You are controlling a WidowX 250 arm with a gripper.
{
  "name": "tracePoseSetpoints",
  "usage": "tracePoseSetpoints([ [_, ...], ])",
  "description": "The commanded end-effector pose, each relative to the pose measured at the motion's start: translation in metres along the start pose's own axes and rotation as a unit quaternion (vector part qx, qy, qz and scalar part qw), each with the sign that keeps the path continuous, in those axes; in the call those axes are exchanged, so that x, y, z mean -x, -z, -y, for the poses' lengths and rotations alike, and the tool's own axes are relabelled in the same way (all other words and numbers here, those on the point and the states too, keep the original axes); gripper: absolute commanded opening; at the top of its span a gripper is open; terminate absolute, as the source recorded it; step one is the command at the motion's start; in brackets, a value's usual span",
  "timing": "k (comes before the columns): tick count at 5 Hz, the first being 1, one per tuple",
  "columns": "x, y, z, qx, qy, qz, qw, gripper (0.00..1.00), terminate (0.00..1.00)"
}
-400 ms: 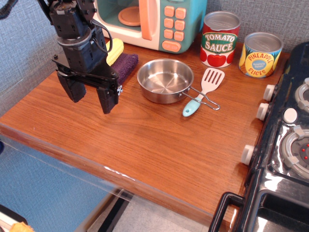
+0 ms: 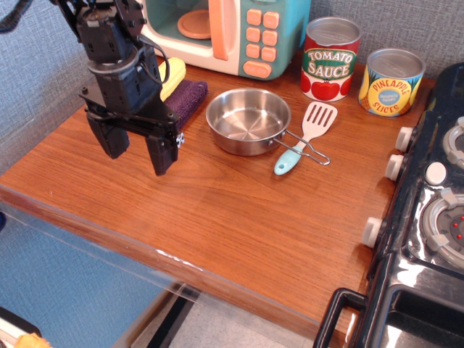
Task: Place corn in front of the spatula on the table.
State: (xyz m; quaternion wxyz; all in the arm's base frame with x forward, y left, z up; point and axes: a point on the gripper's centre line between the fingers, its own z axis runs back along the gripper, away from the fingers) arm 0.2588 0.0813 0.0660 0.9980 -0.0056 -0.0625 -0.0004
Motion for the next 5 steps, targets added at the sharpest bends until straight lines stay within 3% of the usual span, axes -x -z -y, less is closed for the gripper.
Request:
tracePoseSetpoints([
  [1, -0.034, -0.003, -0.02, -0.019, -0.036, 0.0, 0.9992, 1.0, 0.0],
  [3, -0.109, -0.017, -0.066, -0.074, -0.085, 0.037, 0.993, 1.0, 0.0],
  [4, -0.126, -0.022, -0.091, -0.095, -0.103, 0.045, 0.9892, 1.0, 0.0],
  [5, -0.131, -0.012, -0.103, -0.091, -0.112, 0.036, 0.9888, 1.0, 0.0],
])
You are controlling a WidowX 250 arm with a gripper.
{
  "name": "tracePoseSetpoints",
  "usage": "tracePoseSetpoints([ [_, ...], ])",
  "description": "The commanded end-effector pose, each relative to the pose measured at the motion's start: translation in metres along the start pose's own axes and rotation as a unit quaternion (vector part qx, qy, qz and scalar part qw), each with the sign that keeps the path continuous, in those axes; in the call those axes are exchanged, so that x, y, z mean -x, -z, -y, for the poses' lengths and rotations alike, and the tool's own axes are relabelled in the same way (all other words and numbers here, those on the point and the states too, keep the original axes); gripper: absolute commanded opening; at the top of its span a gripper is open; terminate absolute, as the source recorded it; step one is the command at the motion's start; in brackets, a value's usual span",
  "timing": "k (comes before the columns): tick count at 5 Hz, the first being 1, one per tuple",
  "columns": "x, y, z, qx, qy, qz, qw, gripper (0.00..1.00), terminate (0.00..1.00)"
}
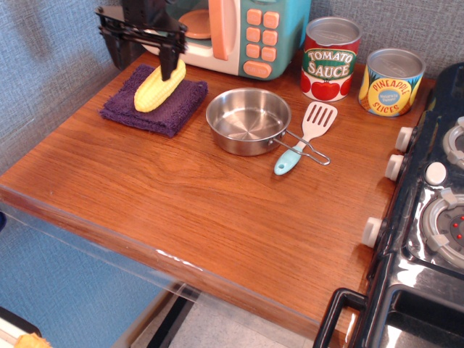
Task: Place corn in front of the spatula on the table.
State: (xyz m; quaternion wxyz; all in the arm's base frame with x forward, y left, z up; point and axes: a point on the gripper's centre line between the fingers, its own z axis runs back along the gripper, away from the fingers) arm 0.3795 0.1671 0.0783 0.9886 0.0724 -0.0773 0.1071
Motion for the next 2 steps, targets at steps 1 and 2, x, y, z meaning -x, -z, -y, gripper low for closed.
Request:
tracePoseSetpoints([
  [1, -0.014, 0.001, -0.011, -0.002, -0.005, 0.003, 1.0, 1.0, 0.0],
  [2, -0.013, 0.011, -0.006, 0.0, -0.001, -0.007, 1.0, 1.0, 0.0],
])
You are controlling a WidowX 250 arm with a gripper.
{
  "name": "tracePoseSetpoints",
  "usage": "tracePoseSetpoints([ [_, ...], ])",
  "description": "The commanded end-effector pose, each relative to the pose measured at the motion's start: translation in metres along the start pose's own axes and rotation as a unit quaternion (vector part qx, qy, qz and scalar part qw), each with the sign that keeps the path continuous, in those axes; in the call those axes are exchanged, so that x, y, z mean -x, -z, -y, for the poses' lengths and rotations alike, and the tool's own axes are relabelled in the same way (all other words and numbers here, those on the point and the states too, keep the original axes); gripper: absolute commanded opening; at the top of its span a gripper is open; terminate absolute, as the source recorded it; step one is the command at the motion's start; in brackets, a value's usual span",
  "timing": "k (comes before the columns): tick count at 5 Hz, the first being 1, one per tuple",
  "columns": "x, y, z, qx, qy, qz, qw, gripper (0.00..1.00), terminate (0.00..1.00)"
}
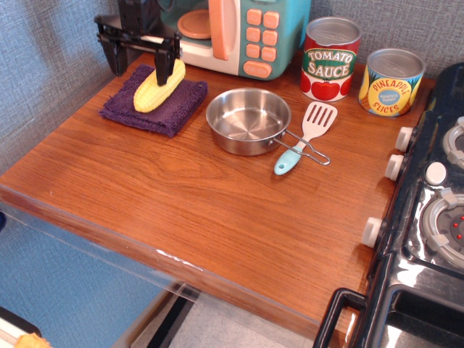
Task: Place corn in front of the spatula on the table.
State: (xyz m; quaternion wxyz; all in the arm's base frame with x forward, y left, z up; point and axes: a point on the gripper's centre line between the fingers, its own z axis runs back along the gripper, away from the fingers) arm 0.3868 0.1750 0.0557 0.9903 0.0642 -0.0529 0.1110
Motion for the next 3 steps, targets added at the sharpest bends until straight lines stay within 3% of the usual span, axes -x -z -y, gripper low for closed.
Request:
tracePoseSetpoints([
  [1, -0.007, -0.006, 0.0, -0.005, 0.002, 0.009, 0.9999, 1.0, 0.0],
  [2, -0.006, -0.006, 0.001, 0.001, 0.003, 0.014, 0.9999, 0.0, 0.0],
  [3, -0.004, -0.019, 0.003, 0.004, 0.008, 0.03, 0.9995, 0.0, 0.0],
])
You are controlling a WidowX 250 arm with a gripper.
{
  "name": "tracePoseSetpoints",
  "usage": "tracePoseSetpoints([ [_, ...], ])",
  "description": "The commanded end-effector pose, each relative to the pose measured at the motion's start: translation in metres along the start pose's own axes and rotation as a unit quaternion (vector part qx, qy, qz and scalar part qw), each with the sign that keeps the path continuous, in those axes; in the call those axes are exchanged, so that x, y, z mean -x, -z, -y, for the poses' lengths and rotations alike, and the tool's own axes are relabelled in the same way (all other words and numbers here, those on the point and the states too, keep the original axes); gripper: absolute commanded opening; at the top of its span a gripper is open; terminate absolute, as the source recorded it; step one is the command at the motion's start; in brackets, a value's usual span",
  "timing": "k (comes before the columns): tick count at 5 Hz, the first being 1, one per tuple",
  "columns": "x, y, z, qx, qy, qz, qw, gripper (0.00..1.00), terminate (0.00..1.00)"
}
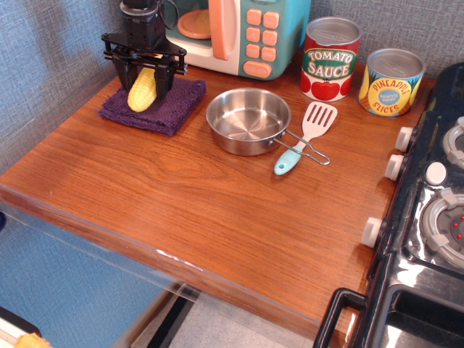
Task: Place corn in front of the spatula on the table.
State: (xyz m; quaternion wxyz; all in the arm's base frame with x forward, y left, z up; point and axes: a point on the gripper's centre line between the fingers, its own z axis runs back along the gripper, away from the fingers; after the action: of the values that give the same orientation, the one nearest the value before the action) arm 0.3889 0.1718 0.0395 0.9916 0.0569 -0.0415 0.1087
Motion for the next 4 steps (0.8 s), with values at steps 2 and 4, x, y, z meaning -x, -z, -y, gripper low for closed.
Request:
tracePoseSetpoints([
  [2, 0.032, -0.102, 0.028, 0.025, 0.065, 0.115, 0.9909, 0.0, 0.0],
  [4, 0.12, -0.09, 0.1, 0.109, 0.158, 0.064, 0.9794, 0.0, 0.0],
])
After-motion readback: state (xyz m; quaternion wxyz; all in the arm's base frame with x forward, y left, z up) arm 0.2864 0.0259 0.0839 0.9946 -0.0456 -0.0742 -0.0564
